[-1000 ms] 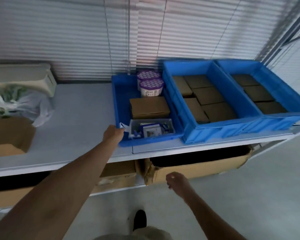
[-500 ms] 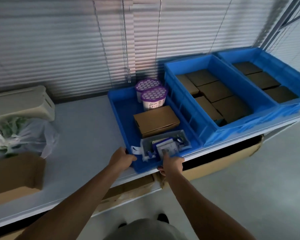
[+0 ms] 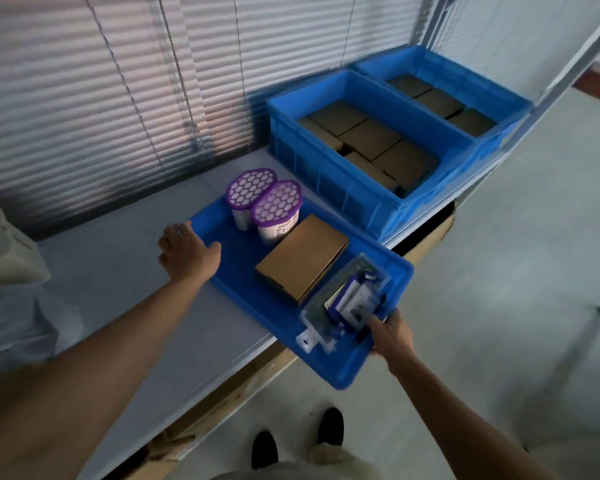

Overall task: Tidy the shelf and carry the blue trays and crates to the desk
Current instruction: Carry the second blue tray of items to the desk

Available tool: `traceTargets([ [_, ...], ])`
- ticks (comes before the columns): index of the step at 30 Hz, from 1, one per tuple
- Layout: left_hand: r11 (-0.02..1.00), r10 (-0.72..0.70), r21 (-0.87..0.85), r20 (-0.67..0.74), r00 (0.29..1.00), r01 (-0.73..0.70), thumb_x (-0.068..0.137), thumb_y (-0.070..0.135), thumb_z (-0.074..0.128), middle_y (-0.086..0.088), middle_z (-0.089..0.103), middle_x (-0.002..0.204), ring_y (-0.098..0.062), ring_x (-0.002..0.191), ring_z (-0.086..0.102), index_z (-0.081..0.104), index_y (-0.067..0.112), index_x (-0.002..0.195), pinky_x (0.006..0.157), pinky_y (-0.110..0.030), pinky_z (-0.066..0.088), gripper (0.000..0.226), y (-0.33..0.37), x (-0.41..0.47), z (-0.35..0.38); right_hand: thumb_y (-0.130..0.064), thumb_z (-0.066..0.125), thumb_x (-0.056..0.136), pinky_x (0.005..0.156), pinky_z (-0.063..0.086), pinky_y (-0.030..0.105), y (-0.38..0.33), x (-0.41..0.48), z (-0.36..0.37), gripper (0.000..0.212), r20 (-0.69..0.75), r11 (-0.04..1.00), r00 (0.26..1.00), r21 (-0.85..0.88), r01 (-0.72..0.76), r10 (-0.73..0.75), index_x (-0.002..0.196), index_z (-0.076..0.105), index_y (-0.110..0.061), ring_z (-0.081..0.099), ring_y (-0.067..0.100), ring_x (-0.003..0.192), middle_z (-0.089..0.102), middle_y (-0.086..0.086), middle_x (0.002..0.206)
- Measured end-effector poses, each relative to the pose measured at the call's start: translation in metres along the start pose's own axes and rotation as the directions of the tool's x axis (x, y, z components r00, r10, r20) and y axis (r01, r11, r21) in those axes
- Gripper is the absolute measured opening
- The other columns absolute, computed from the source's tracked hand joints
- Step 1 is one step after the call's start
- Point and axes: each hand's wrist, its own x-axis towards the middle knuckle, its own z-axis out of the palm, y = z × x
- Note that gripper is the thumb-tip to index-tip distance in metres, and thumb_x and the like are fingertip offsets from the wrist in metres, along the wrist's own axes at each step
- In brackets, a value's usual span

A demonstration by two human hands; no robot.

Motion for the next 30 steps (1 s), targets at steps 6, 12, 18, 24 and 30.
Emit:
traceTargets([
  [6, 0.996, 0.072, 0.029, 0.180, 0.981, -0.079, 0.086, 0.026, 0.059, -0.019, 0.045, 0.145, -0.039, 0.131, 0.044, 0.039, 0.009, 0.144, 0.104, -0.049, 0.039, 0.063, 0.015, 0.030, 0.010, -0.015, 0.059, 0.086, 0.084, 0.058, 0.050, 0.036, 0.000, -0.047, 0.020, -0.059, 0.999, 0.998, -0.048, -0.022, 0.019, 0.106, 0.062, -0.015, 0.068, 0.027, 0.087, 0.071, 0.011, 0.099],
  [12, 0.969, 0.241, -0.145, 0.391, 0.888, -0.200, 0.086, 0.019, 0.054, -0.019, 0.067, 0.120, -0.037, 0.103, 0.063, 0.063, 0.018, 0.127, 0.080, -0.038, 0.048, 0.042, 0.017, 0.032, 0.026, -0.018, 0.057, 0.086, 0.083, 0.058, 0.050, 0.057, -0.004, -0.060, 0.017, -0.163, 0.994, 0.981, -0.010, -0.105, 0.102, 0.102, 0.064, -0.017, 0.070, 0.028, 0.084, 0.071, 0.010, 0.096],
  [18, 0.937, 0.224, -0.333, 0.330, 0.917, -0.109, 0.087, 0.014, 0.061, -0.017, 0.069, 0.118, -0.035, 0.105, 0.063, 0.067, 0.014, 0.125, 0.076, -0.033, 0.042, 0.038, 0.011, 0.009, 0.029, -0.016, 0.054, 0.085, 0.064, 0.053, 0.038, 0.054, -0.021, -0.061, 0.011, -0.307, 0.994, 0.946, 0.056, -0.092, 0.105, 0.089, 0.064, -0.017, 0.067, 0.026, 0.073, 0.068, 0.005, 0.079],
  [24, 0.910, 0.219, -0.409, 0.320, 0.922, -0.075, 0.088, 0.013, 0.059, -0.012, 0.068, 0.122, -0.029, 0.107, 0.061, 0.065, 0.015, 0.127, 0.080, -0.033, 0.043, 0.040, 0.018, -0.037, 0.022, -0.011, 0.056, 0.081, 0.067, 0.059, 0.050, 0.086, -0.049, -0.087, 0.011, -0.377, 0.985, 0.916, 0.148, -0.087, 0.137, 0.086, 0.066, -0.014, 0.069, 0.033, 0.073, 0.071, 0.014, 0.081],
  [30, 0.879, 0.304, -0.461, 0.345, 0.888, -0.121, 0.085, 0.013, 0.060, -0.007, 0.071, 0.117, -0.021, 0.098, 0.060, 0.067, 0.018, 0.124, 0.077, -0.031, 0.042, 0.041, 0.056, -0.118, 0.030, -0.011, 0.058, 0.079, 0.066, 0.060, 0.055, 0.151, -0.101, -0.146, 0.014, -0.455, 0.960, 0.863, 0.256, -0.110, 0.220, 0.090, 0.068, -0.013, 0.070, 0.037, 0.076, 0.071, 0.016, 0.082],
])
